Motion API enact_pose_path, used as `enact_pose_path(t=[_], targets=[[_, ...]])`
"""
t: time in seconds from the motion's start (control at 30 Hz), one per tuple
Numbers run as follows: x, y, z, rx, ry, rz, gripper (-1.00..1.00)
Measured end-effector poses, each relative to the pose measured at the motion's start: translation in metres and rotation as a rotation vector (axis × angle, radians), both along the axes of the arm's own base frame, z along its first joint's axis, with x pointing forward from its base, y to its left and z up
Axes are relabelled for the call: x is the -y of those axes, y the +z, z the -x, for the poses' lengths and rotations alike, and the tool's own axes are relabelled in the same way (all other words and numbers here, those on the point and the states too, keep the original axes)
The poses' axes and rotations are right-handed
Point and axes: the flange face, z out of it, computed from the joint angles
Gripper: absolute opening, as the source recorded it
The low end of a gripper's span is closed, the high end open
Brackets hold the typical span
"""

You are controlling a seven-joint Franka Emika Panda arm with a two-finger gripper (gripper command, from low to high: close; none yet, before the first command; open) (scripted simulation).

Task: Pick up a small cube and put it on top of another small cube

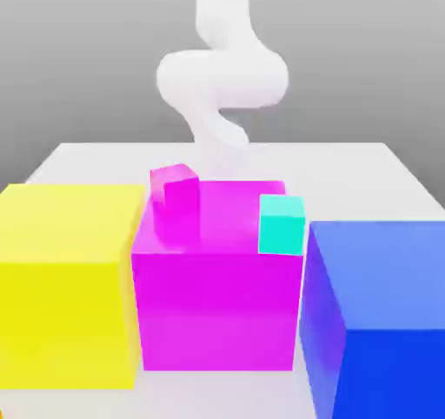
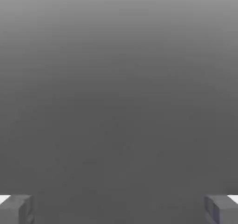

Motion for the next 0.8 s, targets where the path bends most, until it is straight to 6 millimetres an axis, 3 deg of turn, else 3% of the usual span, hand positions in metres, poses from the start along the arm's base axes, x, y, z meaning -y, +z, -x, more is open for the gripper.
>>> enact_pose_path(t=[0.07, 0.17, 0.2, 0.23, 0.27, 0.3, 0.4, 0.53, 0.63, 0.67, 0.8], targets=[[-0.021, -0.022, -0.02, -0.058, 0.115, 0.047, 0.0], [-0.021, -0.022, -0.02, -0.058, 0.115, 0.047, 0.0], [-0.039, -0.04, -0.031, -0.096, 0.203, 0.082, 0.0], [-0.039, -0.04, -0.031, -0.096, 0.203, 0.082, 0.0], [-0.057, -0.058, -0.04, -0.131, 0.29, 0.117, 0.0], [-0.057, -0.058, -0.04, -0.131, 0.29, 0.117, 0.0], [-0.113, -0.113, -0.058, -0.224, 0.554, 0.218, 0.0], [-0.186, -0.185, -0.062, -0.314, 0.905, 0.349, 0.0], [-0.237, -0.239, -0.051, -0.361, 1.17, 0.44, 0.0], [-0.237, -0.239, -0.051, -0.361, 1.17, 0.44, 0.0], [-0.295, -0.309, -0.018, -0.404, 1.516, 0.544, 0.0]])
